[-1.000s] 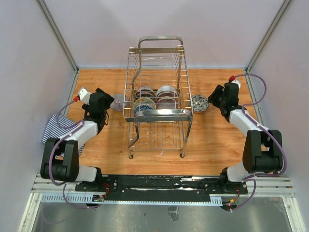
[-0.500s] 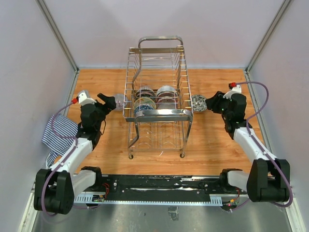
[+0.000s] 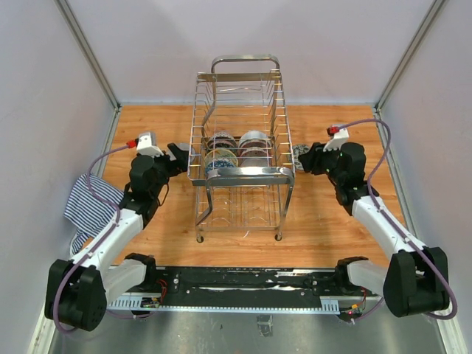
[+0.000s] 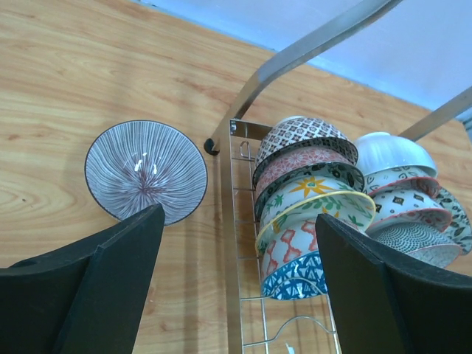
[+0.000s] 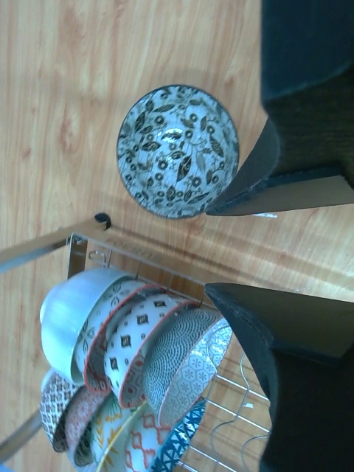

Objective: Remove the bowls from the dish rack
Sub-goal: Pick up the bowl from the dish rack.

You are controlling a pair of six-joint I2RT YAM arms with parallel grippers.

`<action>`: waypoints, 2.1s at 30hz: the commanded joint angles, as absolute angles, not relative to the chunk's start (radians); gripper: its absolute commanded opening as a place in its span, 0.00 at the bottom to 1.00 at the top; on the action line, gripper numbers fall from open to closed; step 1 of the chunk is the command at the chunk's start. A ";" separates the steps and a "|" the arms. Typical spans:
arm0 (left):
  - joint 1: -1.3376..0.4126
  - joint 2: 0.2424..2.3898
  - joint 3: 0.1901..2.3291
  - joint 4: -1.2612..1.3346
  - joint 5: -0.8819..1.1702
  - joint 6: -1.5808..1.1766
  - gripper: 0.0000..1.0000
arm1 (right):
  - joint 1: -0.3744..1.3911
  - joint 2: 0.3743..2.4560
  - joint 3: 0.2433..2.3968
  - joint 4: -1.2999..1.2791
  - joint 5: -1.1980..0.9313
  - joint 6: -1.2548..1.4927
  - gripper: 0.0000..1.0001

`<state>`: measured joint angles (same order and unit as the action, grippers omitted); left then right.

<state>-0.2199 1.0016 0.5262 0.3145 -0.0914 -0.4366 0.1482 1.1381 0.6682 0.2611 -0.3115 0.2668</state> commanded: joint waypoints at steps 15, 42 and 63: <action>-0.375 1.081 0.464 0.445 -0.281 -0.332 0.82 | 0.372 1.255 0.688 0.368 -0.196 0.102 0.38; -0.495 1.298 0.500 0.497 -0.367 -0.312 0.79 | 0.448 1.315 0.711 0.380 -0.174 0.093 0.38; -0.509 1.373 0.486 0.619 -0.359 -0.288 0.60 | 0.449 1.317 0.717 0.379 -0.175 0.095 0.38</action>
<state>-0.4988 1.3617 0.4709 0.5434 -0.3466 -0.3107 0.4313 1.3167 0.6910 0.3481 -0.1894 0.1074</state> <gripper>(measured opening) 0.626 0.384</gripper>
